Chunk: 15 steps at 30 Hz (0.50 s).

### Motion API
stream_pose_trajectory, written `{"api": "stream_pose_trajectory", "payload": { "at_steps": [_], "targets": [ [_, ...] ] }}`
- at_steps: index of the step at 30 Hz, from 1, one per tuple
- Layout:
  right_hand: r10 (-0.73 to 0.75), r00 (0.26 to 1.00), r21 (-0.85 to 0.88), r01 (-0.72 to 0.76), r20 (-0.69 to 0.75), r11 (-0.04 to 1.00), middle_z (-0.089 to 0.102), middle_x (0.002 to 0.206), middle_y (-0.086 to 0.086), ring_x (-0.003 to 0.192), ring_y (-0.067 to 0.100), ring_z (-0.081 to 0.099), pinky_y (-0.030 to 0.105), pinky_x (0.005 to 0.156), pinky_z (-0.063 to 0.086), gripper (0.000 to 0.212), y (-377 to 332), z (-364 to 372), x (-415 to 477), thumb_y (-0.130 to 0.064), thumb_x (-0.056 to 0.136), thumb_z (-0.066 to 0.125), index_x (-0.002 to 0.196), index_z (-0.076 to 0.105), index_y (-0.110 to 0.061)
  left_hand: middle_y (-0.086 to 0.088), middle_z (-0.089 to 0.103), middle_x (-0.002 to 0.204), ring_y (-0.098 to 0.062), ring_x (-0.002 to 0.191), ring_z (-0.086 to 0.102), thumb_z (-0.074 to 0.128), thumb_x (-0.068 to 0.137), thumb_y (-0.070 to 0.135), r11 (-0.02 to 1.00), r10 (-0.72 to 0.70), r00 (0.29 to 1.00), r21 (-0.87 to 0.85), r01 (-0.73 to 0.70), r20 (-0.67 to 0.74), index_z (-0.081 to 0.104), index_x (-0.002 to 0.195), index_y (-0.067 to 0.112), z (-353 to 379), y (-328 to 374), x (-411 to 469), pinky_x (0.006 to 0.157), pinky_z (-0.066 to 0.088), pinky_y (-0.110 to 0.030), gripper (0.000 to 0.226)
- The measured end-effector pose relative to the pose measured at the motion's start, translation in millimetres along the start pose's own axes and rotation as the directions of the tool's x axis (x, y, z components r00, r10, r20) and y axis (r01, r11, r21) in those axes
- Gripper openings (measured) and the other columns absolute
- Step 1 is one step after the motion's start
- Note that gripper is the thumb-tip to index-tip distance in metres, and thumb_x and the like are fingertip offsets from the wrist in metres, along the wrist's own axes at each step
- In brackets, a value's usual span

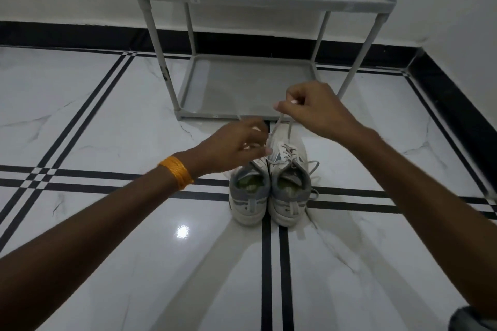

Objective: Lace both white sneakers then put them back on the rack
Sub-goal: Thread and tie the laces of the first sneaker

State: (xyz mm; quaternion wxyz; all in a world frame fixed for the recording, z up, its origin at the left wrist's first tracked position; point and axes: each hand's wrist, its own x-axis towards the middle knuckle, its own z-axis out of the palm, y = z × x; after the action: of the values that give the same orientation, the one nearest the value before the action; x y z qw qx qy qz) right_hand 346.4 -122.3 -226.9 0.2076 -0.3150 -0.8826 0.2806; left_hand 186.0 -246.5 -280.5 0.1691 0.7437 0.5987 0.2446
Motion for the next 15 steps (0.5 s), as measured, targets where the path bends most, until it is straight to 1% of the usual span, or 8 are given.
{"api": "stream_pose_trajectory", "payload": {
  "at_steps": [2,4,7,8,9,11,13,15],
  "targets": [
    [-0.072,0.995,-0.008,0.072,0.076,0.997,0.041,0.055,0.002,0.050,0.012,0.038,0.030,0.056,0.036,0.039,-8.1,-4.1,8.5,-0.028,0.089,0.065,0.059,0.049,-0.008,-0.002,0.059,0.124,-0.017,0.079,0.061,0.055,0.094,0.040,0.934,0.171,0.984,0.311,-0.176,0.046,0.060,0.078,0.019,3.3,5.6,10.4,0.062,0.047,-0.030,0.027],
    [-0.120,0.986,-0.050,0.126,0.119,0.991,0.042,0.055,-0.003,0.051,0.010,0.039,0.030,0.057,0.037,0.037,-13.4,-3.4,13.0,-0.028,0.090,0.064,0.059,0.050,-0.012,-0.005,0.060,0.124,-0.018,0.072,0.059,0.053,0.096,0.038,0.822,0.210,0.976,0.532,-0.205,0.052,0.065,0.089,0.013,-1.6,7.1,22.0,0.058,0.043,-0.028,0.028],
    [-0.146,0.986,-0.048,0.150,0.082,0.987,0.053,0.062,-0.004,0.057,0.009,0.046,0.034,0.060,0.044,0.025,-11.4,3.5,16.7,-0.027,0.089,0.064,0.067,0.058,-0.015,-0.006,0.067,0.092,-0.019,0.062,0.055,0.048,0.098,0.039,0.728,0.023,0.998,0.683,-0.057,0.058,0.065,0.095,0.013,-16.6,1.8,37.8,0.057,0.045,-0.031,0.030],
    [-0.121,0.992,-0.034,0.123,0.046,0.992,0.059,0.072,-0.003,0.062,0.010,0.051,0.036,0.064,0.048,0.014,-8.1,5.9,16.7,-0.023,0.088,0.063,0.076,0.063,-0.015,-0.005,0.066,0.080,-0.020,0.060,0.055,0.048,0.097,0.040,0.754,-0.038,0.999,0.657,0.009,0.030,0.065,0.092,0.015,-21.1,0.4,41.0,0.057,0.044,-0.031,0.031],
    [-0.092,0.996,-0.026,0.092,0.008,0.995,0.063,0.085,0.000,0.068,0.012,0.055,0.037,0.068,0.050,0.005,-3.4,8.3,16.2,-0.017,0.086,0.063,0.089,0.066,-0.015,-0.004,0.062,0.069,-0.020,0.058,0.053,0.050,0.096,0.041,0.834,-0.109,0.994,0.544,0.093,-0.002,0.064,0.084,0.016,-25.1,-0.6,43.0,0.056,0.041,-0.030,0.032],
    [0.012,1.000,-0.016,-0.012,0.000,1.000,0.060,0.104,0.003,0.076,0.016,0.058,0.031,0.070,0.052,0.033,5.5,13.6,10.6,-0.011,0.081,0.066,0.113,0.064,-0.018,-0.001,0.048,0.057,-0.017,0.052,0.043,0.051,0.096,0.039,0.957,-0.289,0.957,0.033,0.289,0.004,0.055,0.068,0.015,-29.4,0.5,42.7,0.050,0.034,-0.026,0.037],
    [0.089,0.990,-0.004,-0.089,0.110,0.996,0.061,0.096,0.003,0.073,0.013,0.058,0.022,0.064,0.047,0.040,9.4,24.3,0.5,-0.014,0.077,0.075,0.115,0.065,-0.021,0.001,0.042,0.058,-0.012,0.050,0.037,0.050,0.097,0.036,0.802,-0.437,0.897,-0.422,0.423,0.068,0.054,0.071,0.013,-31.6,5.0,39.8,0.045,0.031,-0.021,0.035],
    [0.089,0.981,0.078,-0.103,0.170,0.992,0.062,0.074,0.000,0.061,0.010,0.053,0.022,0.057,0.041,0.023,8.7,39.0,-7.9,-0.023,0.077,0.078,0.099,0.072,-0.019,0.003,0.043,0.059,-0.009,0.050,0.038,0.048,0.098,0.034,0.696,-0.489,0.866,-0.552,0.459,0.103,0.058,0.076,0.013,-30.4,6.2,37.4,0.047,0.032,-0.020,0.033]
  ]
}}
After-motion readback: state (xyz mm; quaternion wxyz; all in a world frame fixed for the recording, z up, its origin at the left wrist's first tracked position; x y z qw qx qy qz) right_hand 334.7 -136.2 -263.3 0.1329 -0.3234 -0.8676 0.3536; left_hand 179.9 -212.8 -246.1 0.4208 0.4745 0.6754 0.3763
